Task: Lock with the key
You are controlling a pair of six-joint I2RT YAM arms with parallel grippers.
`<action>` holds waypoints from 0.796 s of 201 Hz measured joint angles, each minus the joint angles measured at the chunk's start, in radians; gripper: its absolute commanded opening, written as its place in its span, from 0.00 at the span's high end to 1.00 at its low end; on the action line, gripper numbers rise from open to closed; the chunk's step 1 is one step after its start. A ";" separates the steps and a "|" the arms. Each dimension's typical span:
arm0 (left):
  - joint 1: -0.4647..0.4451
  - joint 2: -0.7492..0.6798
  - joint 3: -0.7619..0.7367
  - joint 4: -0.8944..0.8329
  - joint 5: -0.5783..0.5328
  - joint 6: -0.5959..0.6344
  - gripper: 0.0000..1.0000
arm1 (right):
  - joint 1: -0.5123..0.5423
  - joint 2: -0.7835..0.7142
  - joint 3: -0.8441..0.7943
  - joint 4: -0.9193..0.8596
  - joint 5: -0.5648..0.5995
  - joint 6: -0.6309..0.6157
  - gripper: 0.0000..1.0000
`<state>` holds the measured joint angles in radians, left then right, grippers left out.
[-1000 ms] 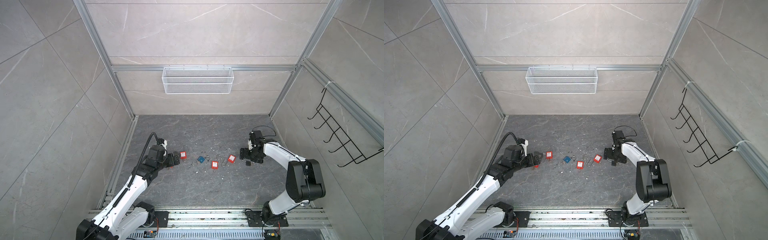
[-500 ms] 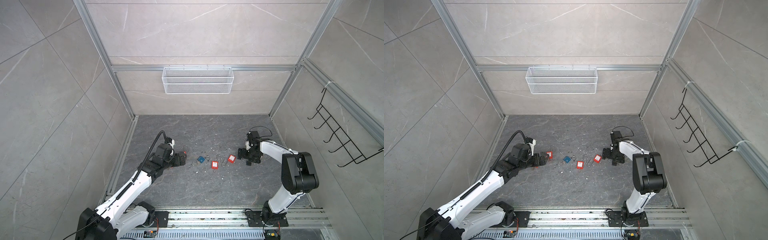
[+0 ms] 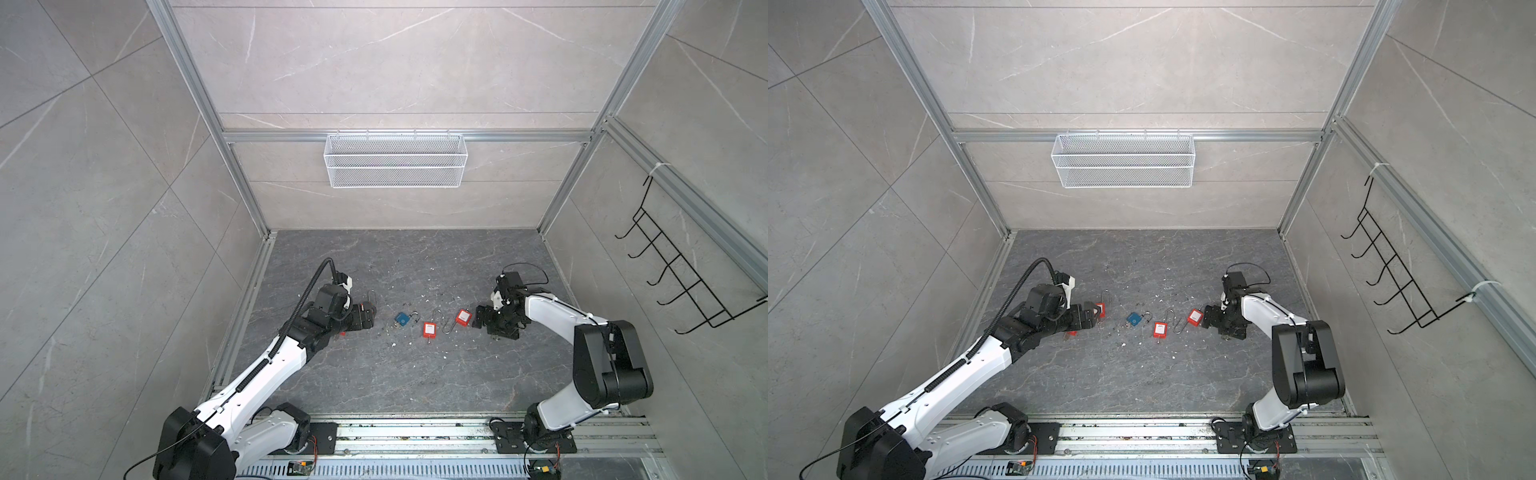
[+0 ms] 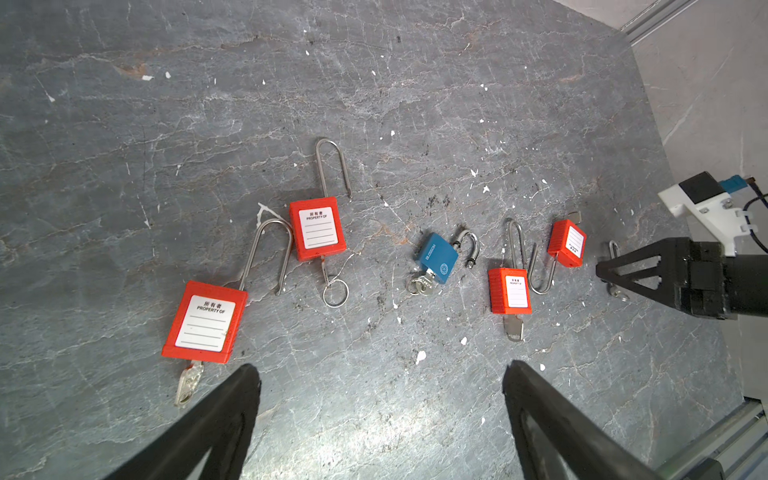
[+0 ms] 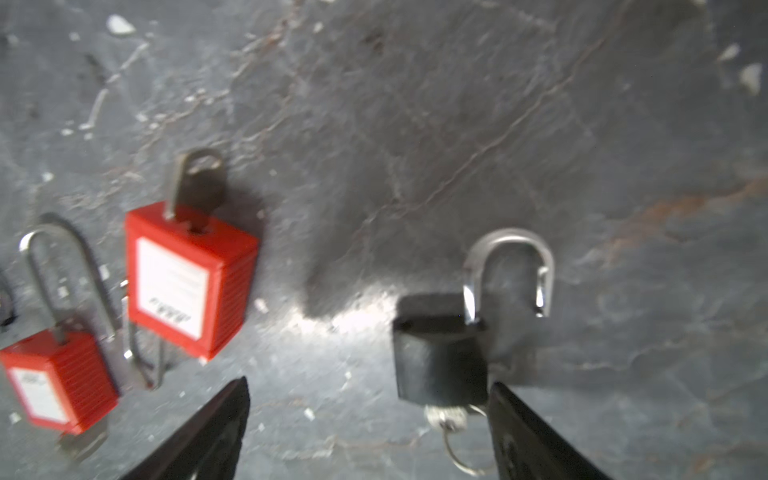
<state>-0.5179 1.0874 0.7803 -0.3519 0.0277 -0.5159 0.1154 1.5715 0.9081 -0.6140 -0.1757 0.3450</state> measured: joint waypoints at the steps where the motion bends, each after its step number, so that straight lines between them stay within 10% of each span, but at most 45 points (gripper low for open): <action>1: 0.000 0.000 0.001 0.000 0.000 0.000 0.07 | 0.000 -0.002 0.000 -0.001 0.000 0.000 0.10; 160: -0.008 0.003 0.007 -0.011 0.000 0.008 0.08 | 0.008 0.099 0.087 -0.085 0.167 0.000 0.38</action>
<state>-0.5259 1.0908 0.7872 -0.3630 0.0277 -0.5083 0.1234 1.6703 0.9947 -0.6994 -0.0086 0.3447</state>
